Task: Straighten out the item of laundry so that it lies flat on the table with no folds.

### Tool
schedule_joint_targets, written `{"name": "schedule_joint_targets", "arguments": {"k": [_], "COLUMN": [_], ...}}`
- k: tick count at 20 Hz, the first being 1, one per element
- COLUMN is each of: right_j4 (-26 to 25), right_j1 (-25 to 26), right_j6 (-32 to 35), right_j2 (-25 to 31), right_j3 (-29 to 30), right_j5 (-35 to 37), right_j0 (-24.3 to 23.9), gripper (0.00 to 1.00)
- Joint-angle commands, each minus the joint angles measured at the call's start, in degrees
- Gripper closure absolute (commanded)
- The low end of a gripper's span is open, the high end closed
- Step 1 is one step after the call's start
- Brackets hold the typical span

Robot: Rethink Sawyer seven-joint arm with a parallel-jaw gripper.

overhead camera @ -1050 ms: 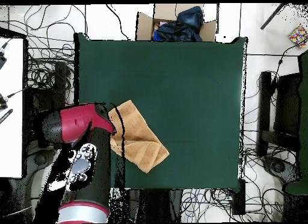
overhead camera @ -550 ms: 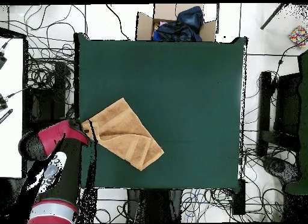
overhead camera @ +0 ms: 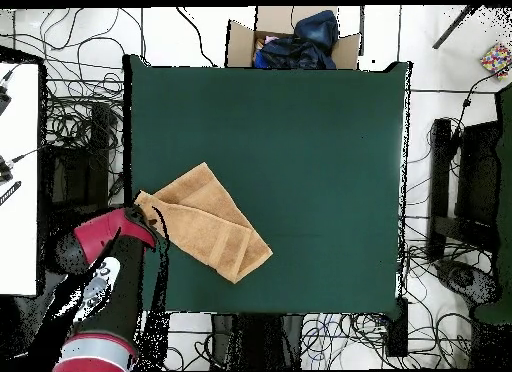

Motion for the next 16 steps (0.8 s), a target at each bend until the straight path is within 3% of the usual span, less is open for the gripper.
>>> {"name": "schedule_joint_targets", "arguments": {"k": [1,9,16], "right_j4": [0.5,-1.2,-4.7], "right_j1": [-1.4,-11.5,-13.7], "right_j6": [10.5,2.8,-2.8], "right_j2": [0.1,1.9,4.9], "right_j3": [6.4,14.3,15.8], "right_j5": [1.3,1.0,-0.9], "right_j0": [-2.4,-11.7,-21.1], "gripper": [0.00,0.00,0.00]}}
